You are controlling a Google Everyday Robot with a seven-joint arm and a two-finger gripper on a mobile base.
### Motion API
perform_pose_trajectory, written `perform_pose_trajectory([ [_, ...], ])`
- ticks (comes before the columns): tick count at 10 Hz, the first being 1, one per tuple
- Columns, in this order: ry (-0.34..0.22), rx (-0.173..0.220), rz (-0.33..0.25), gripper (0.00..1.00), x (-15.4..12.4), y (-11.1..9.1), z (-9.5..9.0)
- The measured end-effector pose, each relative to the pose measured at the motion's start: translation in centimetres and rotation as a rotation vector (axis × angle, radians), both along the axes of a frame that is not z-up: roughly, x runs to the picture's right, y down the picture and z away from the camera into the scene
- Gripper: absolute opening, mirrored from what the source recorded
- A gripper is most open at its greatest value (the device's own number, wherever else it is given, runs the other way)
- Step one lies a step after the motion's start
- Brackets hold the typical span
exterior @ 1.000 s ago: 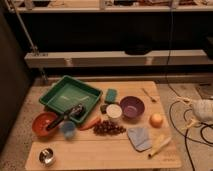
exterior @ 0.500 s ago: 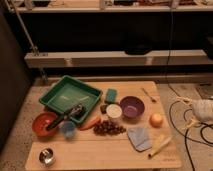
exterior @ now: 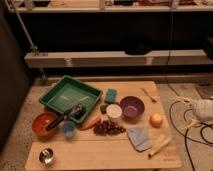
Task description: Place fork in red bowl
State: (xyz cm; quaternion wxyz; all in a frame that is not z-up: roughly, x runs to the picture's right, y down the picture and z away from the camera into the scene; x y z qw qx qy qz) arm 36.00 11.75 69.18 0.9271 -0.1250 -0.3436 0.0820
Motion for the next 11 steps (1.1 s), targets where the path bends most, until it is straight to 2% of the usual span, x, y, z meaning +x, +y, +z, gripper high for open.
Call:
perform_pose_trajectory([
  [3, 0.034, -0.001, 0.015, 0.8, -1.0, -2.6, 3.3],
  [5, 0.071, -0.012, 0.022, 0.8, -2.2, -5.9, 7.7],
  [6, 0.086, -0.019, 0.029, 0.8, -2.5, -7.1, 9.1],
  [7, 0.116, -0.035, 0.052, 0.8, -2.7, -9.1, 11.6],
  [9, 0.174, -0.069, 0.081, 0.8, -3.1, -11.9, 15.3],
  [10, 0.203, -0.081, 0.092, 0.8, -3.6, -13.3, 16.9],
  [11, 0.22, -0.087, 0.097, 0.8, -3.5, -13.7, 17.5],
])
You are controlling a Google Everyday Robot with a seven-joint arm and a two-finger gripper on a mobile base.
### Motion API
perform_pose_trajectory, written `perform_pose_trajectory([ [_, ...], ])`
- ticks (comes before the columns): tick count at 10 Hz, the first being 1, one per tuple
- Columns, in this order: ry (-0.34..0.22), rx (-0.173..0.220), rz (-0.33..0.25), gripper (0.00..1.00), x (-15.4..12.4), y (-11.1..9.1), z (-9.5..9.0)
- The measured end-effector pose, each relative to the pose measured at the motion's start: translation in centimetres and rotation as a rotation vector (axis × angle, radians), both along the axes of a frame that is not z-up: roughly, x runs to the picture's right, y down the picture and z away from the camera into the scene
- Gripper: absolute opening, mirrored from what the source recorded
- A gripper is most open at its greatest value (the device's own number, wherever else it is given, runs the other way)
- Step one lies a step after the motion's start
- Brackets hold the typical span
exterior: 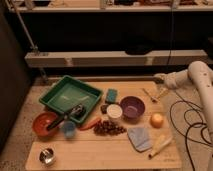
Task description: Place fork in red bowl
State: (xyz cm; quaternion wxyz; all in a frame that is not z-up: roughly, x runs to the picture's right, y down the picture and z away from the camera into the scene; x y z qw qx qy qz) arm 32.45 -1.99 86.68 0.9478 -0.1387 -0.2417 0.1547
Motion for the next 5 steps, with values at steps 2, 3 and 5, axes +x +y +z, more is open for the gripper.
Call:
perform_pose_trajectory([
  [2, 0.003, 0.0, 0.002, 0.8, 0.24, 0.05, -0.05],
  [3, 0.006, 0.0, 0.001, 0.8, 0.32, 0.16, -0.06],
  [5, 0.036, 0.018, -0.015, 0.8, 0.49, 0.38, -0.06],
])
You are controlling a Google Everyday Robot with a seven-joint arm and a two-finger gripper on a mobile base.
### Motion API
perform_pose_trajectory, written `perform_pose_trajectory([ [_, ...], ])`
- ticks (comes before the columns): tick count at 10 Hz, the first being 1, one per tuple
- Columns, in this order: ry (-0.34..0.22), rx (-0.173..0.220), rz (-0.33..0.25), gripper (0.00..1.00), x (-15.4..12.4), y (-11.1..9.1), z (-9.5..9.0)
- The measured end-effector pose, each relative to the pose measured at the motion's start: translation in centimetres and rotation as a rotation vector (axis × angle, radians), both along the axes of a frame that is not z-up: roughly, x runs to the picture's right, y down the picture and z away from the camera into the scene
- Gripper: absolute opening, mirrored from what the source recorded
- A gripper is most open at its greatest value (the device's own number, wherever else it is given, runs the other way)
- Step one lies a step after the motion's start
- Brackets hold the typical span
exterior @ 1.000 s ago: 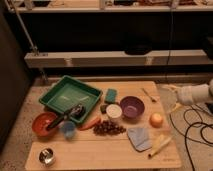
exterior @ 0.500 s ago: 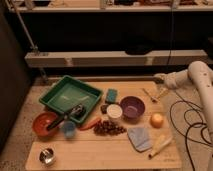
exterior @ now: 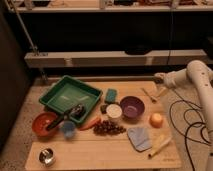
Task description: Place fork in red bowl
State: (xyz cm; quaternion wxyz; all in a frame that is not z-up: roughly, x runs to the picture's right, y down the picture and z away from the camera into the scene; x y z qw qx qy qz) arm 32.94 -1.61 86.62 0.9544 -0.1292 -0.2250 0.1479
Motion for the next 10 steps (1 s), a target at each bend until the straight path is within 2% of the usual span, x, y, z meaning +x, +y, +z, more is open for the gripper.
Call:
perform_pose_trajectory([
  [1, 0.094, 0.009, -0.021, 0.8, 1.2, 0.6, 0.5],
  [2, 0.182, 0.0, -0.04, 0.8, 2.1, 1.2, 1.2],
  [4, 0.274, -0.021, -0.055, 0.8, 3.2, 2.9, 4.1],
  [5, 0.289, -0.032, -0.039, 0.8, 4.5, 3.9, 5.5],
  [7, 0.274, -0.043, -0.005, 0.8, 4.8, 3.9, 7.0],
  [10, 0.211, -0.07, 0.081, 0.8, 4.5, 3.1, 7.6],
])
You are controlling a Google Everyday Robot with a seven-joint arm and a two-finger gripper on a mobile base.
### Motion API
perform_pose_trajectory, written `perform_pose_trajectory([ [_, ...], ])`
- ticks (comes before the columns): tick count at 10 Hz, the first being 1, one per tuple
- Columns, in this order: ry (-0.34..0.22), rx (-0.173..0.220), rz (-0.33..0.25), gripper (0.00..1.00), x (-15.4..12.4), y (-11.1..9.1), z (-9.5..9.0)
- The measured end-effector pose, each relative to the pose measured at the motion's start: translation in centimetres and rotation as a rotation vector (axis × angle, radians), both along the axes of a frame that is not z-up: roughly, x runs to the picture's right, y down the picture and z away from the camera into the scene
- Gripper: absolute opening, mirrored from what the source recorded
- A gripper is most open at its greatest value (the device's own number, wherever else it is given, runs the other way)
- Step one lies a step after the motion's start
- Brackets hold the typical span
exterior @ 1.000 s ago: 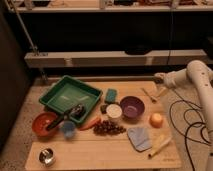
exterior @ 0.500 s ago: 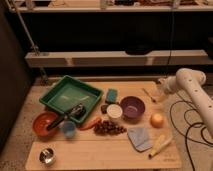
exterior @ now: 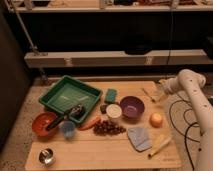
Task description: Place fork in red bowl
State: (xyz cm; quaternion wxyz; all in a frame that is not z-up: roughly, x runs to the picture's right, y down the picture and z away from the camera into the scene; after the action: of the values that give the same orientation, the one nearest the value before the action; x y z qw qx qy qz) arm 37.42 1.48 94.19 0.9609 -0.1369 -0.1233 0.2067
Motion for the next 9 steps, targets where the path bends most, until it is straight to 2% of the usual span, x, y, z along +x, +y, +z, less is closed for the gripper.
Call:
perform_pose_trajectory([
  [4, -0.071, -0.067, 0.067, 0.8, -1.7, 0.1, 0.9],
  [9, -0.119, -0.112, 0.088, 0.8, -3.2, 1.5, 1.4],
])
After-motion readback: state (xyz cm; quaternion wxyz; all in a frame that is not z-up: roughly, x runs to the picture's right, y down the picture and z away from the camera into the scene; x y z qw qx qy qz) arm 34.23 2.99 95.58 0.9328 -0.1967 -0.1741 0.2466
